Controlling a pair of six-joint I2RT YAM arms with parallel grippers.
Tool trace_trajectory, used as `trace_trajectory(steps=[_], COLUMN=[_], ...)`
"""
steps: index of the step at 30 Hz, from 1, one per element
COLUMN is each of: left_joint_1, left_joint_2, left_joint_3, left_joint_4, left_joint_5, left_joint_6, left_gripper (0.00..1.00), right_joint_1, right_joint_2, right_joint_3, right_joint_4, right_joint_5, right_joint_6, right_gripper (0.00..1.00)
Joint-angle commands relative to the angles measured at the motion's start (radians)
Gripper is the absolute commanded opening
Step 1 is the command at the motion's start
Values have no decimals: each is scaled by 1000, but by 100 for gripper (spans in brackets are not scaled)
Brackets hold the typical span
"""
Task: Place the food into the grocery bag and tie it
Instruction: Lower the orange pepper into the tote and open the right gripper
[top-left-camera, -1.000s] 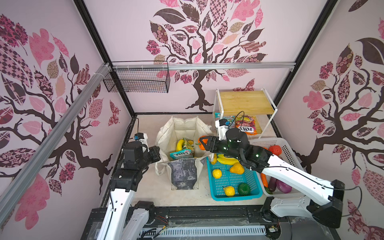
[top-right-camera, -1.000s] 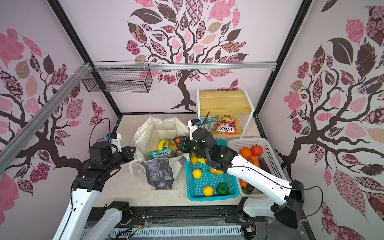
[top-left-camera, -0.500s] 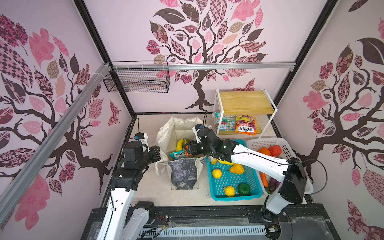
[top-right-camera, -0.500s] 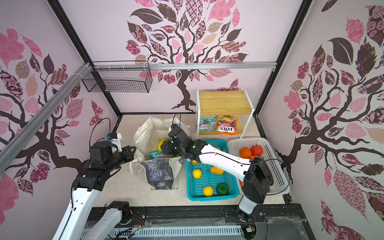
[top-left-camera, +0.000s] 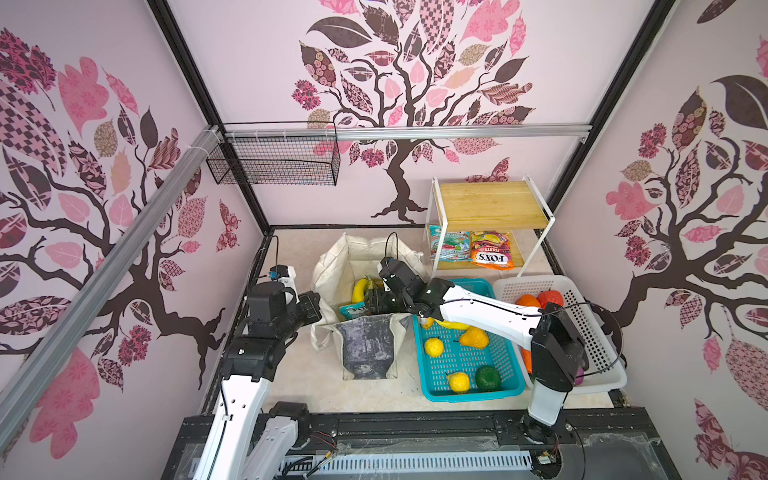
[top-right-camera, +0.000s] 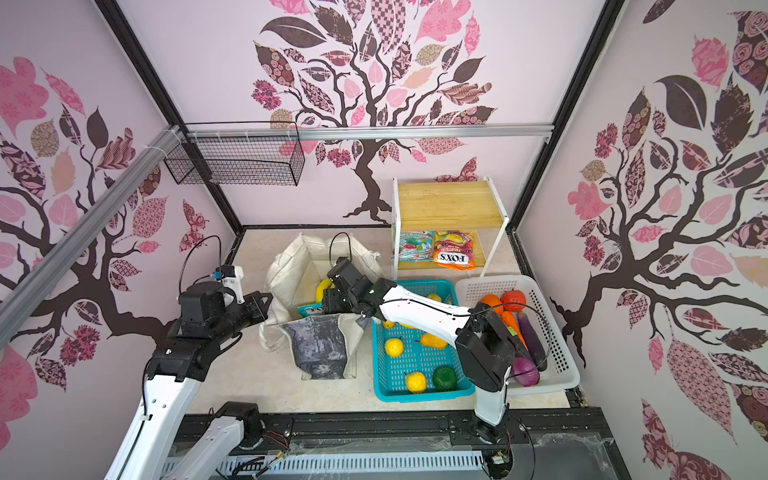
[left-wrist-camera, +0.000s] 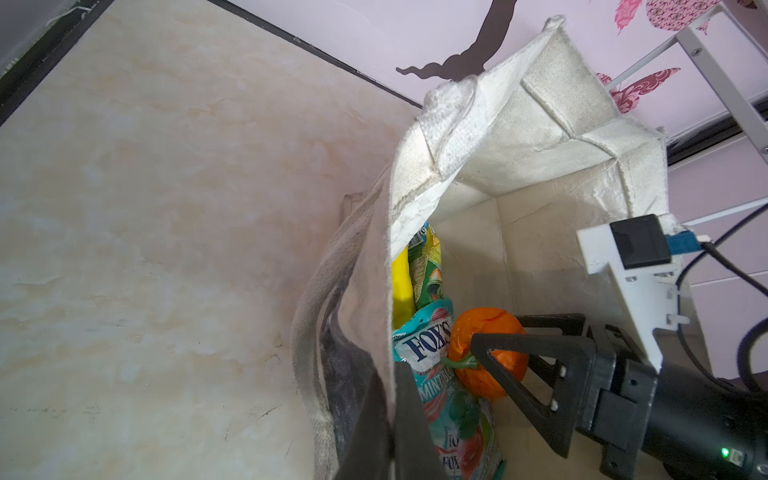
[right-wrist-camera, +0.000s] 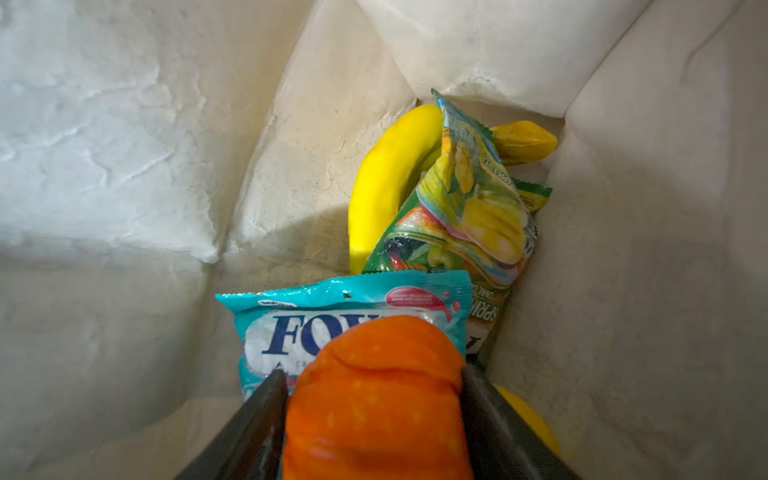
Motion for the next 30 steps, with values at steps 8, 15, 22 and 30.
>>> trace_trajectory(steps=[8,15,22,30], left_joint_1=[1,2,1,2], left_joint_2=[-1,-1,-1,-3], left_joint_3=[-27,-27,-27,-26], left_joint_4=[2,2,0,-1], left_joint_5=[16,16,13,10], left_joint_6=[14,14,16,17], left_gripper=[0,0,0,0], right_joint_1=[3,2,2,3], right_joint_2=[38,-32,-195,-369], right_joint_3=[1,-30,-125,-247], right_joint_4=[-29,0,113,227], right_joint_5=[21,23,71,106], right_joint_6=[-20,-37,-27,-88], right_gripper=[82,100,100,100])
